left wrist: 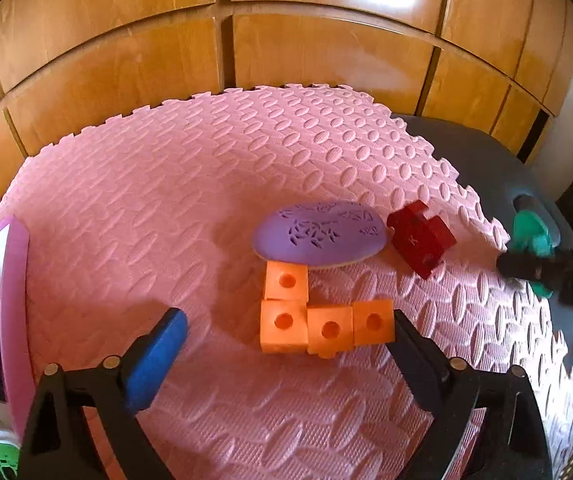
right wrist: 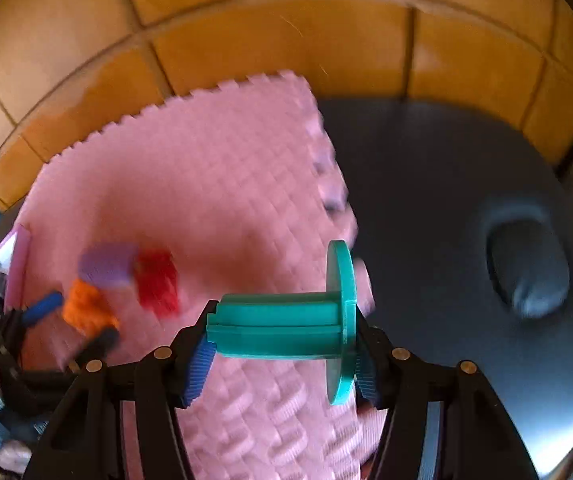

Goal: Organize rigid objects
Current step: 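Grasp the orange linked cubes with the left tool and lift them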

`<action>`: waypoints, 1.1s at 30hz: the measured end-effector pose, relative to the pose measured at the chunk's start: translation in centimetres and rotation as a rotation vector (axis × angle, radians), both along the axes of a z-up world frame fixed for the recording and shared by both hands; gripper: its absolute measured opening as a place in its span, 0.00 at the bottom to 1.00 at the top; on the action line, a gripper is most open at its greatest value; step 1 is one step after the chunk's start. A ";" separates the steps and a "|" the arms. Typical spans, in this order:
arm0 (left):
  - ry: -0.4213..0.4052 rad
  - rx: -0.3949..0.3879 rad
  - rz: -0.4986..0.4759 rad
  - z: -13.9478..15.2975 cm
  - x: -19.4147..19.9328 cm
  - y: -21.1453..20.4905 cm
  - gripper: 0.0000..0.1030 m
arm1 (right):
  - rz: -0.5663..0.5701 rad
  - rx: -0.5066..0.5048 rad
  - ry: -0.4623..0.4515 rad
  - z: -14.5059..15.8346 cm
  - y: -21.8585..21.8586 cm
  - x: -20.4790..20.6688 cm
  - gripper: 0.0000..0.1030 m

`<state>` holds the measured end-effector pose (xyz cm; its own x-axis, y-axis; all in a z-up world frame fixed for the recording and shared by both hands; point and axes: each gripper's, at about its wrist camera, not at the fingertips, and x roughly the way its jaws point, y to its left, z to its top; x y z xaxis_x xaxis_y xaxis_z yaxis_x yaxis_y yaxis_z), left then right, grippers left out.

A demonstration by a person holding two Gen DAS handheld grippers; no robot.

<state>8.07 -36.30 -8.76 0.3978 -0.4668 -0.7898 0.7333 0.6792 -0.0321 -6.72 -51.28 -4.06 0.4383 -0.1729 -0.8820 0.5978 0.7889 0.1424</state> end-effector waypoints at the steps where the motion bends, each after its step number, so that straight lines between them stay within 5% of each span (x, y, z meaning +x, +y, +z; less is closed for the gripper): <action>1: -0.011 0.010 -0.015 0.1 -0.3 -0.1 0.90 | -0.001 0.002 0.006 -0.4 0.4 -0.4 0.59; 8: -0.020 0.051 -0.030 0.1 -1.2 -1.2 0.84 | 0.056 -0.076 0.031 -0.7 1.8 0.3 0.59; 16: -0.015 0.051 -0.020 0.6 -0.9 -1.3 0.58 | 0.087 -0.141 0.042 -1.3 2.8 1.1 0.59; 25: -0.089 -0.003 0.069 3.7 -3.1 2.5 0.58 | 0.256 -0.200 0.012 -1.3 6.6 2.1 0.58; 33: -0.145 -0.045 0.150 7.4 -4.2 6.7 0.58 | 0.247 -0.165 -0.008 -1.5 6.3 1.6 0.59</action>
